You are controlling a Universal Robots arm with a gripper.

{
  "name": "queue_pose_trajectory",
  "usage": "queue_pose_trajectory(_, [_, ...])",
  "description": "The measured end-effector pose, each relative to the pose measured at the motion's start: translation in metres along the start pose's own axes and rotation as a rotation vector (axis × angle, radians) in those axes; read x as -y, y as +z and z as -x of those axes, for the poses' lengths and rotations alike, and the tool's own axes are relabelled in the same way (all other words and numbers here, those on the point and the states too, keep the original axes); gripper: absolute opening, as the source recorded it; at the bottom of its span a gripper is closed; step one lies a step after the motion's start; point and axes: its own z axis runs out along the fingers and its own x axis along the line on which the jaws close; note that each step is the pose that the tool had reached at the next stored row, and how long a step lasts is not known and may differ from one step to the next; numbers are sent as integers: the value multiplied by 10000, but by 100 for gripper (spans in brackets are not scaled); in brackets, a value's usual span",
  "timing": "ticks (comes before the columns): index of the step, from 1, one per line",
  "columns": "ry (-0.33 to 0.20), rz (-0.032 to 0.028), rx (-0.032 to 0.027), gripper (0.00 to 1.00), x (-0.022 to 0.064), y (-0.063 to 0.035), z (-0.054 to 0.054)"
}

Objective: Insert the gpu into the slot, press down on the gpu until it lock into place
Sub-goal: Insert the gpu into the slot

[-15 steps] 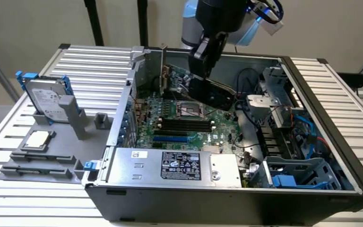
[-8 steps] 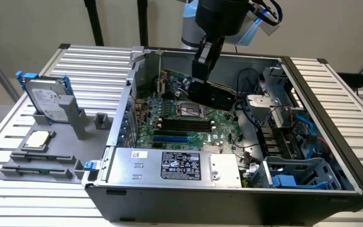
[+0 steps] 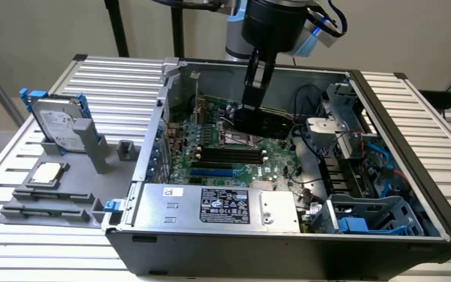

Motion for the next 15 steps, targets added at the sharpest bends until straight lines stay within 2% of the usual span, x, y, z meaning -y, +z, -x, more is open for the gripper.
queue_pose_trajectory(7, [-946,-34,-59,26,-20,130,-2])
queue_pose_trajectory(15, [-1304,-45,-70,26,-171,289,-37])
